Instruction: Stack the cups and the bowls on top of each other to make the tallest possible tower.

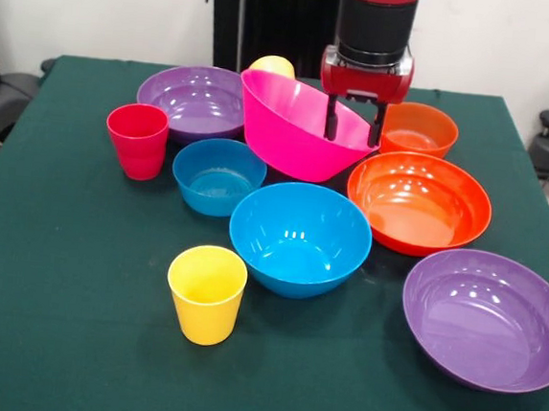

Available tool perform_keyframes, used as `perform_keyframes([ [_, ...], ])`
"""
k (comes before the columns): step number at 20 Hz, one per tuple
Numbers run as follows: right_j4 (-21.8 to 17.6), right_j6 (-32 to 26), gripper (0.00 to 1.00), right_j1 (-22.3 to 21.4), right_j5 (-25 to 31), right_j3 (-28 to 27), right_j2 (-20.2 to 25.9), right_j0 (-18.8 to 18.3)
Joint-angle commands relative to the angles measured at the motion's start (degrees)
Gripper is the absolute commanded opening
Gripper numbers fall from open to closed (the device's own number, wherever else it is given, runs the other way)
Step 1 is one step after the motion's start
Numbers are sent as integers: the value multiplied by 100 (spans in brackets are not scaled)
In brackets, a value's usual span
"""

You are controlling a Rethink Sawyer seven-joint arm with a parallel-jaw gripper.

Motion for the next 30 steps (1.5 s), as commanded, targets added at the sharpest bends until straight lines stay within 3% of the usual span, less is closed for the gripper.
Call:
perform_keyframes([
  [1, -26, 593, 100, 113, -145, -174, 454, 57],
  [8, 152, 964, 100, -332, -30, 254, 219, 412],
  [20, 104, 897, 100, 145, -379, 89, 349, 332],
  [26, 76, 982, 100, 521, -789, -71, 255, 457],
  [30, 95, 952, 100, 544, -818, -94, 230, 486],
])
